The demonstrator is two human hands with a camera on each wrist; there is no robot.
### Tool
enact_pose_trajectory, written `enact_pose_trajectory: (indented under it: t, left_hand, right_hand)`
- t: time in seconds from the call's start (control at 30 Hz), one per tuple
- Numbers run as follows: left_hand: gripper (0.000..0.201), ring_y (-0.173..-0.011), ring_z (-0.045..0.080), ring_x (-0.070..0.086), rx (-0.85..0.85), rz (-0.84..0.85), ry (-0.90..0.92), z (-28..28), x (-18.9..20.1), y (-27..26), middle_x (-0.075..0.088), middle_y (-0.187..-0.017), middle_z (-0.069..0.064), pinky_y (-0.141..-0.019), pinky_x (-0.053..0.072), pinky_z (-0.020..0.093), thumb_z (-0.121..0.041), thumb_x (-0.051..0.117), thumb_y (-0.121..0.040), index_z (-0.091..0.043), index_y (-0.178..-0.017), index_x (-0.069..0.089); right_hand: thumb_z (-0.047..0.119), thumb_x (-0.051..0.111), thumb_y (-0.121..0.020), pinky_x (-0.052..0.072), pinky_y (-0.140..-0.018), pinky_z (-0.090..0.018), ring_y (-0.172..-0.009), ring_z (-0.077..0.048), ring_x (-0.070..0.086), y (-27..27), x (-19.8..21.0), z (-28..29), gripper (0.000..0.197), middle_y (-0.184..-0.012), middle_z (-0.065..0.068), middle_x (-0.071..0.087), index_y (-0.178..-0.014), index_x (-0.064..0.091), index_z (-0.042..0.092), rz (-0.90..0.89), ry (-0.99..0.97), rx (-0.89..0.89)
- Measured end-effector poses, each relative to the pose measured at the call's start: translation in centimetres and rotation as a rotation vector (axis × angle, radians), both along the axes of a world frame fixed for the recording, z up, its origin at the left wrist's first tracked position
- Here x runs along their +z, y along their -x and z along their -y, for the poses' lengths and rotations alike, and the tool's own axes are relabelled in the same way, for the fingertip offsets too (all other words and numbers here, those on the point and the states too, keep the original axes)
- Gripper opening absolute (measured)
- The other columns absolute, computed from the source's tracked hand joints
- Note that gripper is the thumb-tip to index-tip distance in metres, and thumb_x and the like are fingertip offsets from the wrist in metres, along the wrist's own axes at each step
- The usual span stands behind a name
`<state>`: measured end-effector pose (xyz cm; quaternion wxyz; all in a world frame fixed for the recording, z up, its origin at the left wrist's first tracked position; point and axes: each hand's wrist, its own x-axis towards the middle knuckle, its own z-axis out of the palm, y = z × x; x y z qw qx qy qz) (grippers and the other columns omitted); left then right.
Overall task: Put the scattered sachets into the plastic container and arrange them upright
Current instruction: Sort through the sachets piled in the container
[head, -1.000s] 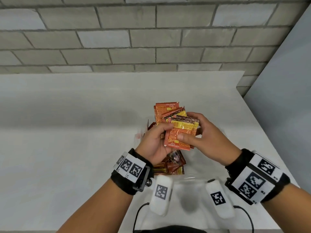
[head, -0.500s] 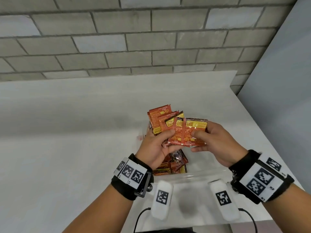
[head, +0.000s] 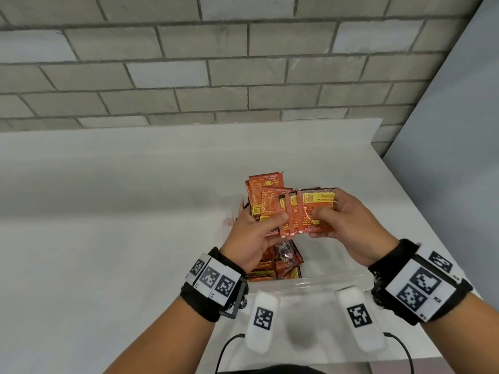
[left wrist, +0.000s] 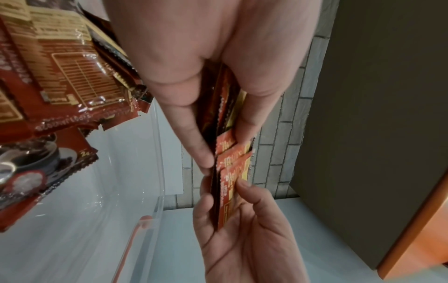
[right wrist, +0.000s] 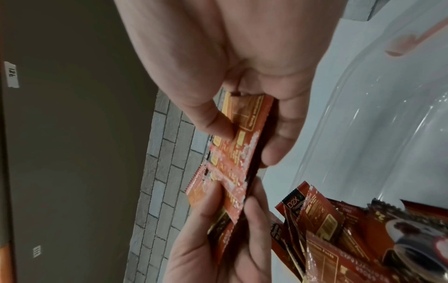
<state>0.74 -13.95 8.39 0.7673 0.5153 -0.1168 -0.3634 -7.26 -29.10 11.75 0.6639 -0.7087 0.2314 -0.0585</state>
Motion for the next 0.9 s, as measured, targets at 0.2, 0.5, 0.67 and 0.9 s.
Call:
enact_pose_trajectory:
  t: [0.2, 0.5, 0.67, 0.9]
  left_hand:
    - [0.027, -0.098, 0.028, 0.069, -0.021, -0.138, 0.100, 0.0, 0.4, -0.1, 0.072, -0.107, 0.009, -0.074, 0.060, 0.040, -0.018, 0.058, -0.086, -0.014, -0.112, 0.061]
    - [0.022, -0.095, 0.022, 0.070, -0.006, 0.000, 0.017, 0.4, 0.4, -0.3, 0.073, -0.104, 0.002, -0.080, 0.059, 0.039, -0.006, 0.060, -0.089, -0.017, -0.107, 0.062]
    - [0.021, -0.091, 0.028, 0.070, -0.016, -0.147, 0.097, 0.6, 0.7, -0.6, 0.073, -0.101, 0.010, -0.079, 0.057, 0.044, -0.024, 0.052, -0.092, -0.014, -0.108, 0.061]
    - [0.030, -0.081, 0.028, 0.072, -0.103, 0.021, -0.021, 0.4, 0.4, -0.7, 0.073, -0.105, 0.011, -0.063, 0.061, 0.034, -0.020, 0.066, -0.079, -0.018, -0.108, 0.061]
  right_hand:
    - [-0.002, 0.053, -0.091, 0.053, -0.070, -0.030, -0.084, -0.019, 0.067, -0.3, 0.1, 0.4, 0.025, -0.098, -0.005, 0.072, -0.109, 0.063, 0.012, 0.008, 0.055, 0.023]
    - [0.001, 0.048, -0.094, 0.056, -0.073, -0.033, -0.094, -0.024, 0.066, -0.7, 0.4, 0.6, 0.028, -0.110, -0.010, 0.069, -0.120, 0.055, 0.010, -0.016, -0.084, 0.057]
    - [0.001, 0.049, -0.094, 0.056, -0.069, -0.031, -0.089, -0.021, 0.067, -0.7, 0.0, 1.0, 0.026, -0.106, -0.009, 0.070, -0.116, 0.058, 0.012, -0.010, -0.062, 0.050]
    - [-0.002, 0.045, -0.094, 0.054, -0.074, -0.033, -0.082, -0.017, 0.066, -0.5, 0.4, 2.0, 0.025, -0.091, -0.004, 0.070, -0.102, 0.062, 0.015, 0.039, -0.162, -0.003]
